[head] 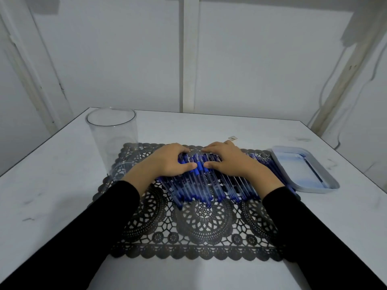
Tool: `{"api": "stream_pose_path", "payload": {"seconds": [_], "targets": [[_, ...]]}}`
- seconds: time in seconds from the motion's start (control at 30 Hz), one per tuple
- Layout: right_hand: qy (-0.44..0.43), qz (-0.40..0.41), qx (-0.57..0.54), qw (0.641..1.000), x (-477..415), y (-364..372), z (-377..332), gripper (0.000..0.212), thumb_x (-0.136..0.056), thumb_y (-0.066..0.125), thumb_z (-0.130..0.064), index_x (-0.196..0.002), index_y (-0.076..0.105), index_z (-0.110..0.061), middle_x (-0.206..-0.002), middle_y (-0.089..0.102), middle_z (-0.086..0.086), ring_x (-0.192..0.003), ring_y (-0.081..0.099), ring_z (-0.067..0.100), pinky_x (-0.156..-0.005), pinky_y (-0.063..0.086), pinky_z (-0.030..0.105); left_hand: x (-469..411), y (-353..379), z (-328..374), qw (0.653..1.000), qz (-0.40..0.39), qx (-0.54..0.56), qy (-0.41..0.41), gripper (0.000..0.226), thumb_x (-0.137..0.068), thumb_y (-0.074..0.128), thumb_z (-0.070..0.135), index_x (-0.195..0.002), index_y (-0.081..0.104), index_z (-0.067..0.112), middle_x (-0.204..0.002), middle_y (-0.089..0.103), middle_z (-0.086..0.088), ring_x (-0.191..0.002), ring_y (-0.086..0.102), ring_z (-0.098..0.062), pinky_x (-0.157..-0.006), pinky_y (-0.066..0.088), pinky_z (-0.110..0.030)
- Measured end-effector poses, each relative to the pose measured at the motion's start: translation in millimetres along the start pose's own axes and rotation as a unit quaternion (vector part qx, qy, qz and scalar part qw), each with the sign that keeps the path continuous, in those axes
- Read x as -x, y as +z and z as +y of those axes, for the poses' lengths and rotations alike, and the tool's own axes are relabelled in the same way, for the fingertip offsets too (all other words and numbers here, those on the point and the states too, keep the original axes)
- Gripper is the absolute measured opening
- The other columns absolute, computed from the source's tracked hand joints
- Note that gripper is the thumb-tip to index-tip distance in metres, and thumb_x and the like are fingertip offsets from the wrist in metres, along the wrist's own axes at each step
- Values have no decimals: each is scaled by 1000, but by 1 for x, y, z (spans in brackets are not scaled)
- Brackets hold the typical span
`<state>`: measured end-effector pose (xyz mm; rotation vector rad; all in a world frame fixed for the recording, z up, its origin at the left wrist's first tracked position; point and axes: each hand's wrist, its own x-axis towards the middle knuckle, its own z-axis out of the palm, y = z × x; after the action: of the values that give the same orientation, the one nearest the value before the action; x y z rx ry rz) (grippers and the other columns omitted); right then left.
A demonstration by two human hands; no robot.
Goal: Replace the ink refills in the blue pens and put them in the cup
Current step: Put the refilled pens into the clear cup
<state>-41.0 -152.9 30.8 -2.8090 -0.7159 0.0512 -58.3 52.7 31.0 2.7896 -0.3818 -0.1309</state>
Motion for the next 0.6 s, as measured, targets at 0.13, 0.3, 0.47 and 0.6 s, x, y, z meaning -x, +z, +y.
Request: {"api": "stream_pose_path", "payload": {"seconds": [0.13,0.3,0.47,0.6], "targets": [[3,-46,13,999,-7,-5,-2,56,-95,53,-49,-145,43,-25,-151,38,-4,-134,29,26,-110,29,41,1,2,-4,1000,6,-5,11,63,-92,58,56,-141,51,17,-141,51,-2,-127,48,-19,-105,39,-33],[-4,-51,-16,999,-11,-4,1,52,-93,56,-48,-139,49,-23,-145,44,-2,-132,33,24,-108,34,43,0,0,-4,1000,15,21,0,54,-90,63,52,-133,58,19,-134,55,0,-120,52,-17,-99,42,-31],[3,-47,-35,998,-10,-3,7,56,-91,58,-51,-139,49,-23,-143,45,0,-131,33,23,-107,33,42,2,-2,2,999,20,49,-14,51,-90,66,48,-133,58,22,-138,54,-1,-124,51,-19,-98,40,-30],[8,-43,-56,997,-10,-1,8,52,-91,59,-51,-133,52,-23,-139,46,-1,-129,34,22,-106,34,41,4,-2,3,995,33,90,-16,50,-90,68,44,-134,57,22,-137,56,0,-126,51,-17,-95,37,-25]]}}
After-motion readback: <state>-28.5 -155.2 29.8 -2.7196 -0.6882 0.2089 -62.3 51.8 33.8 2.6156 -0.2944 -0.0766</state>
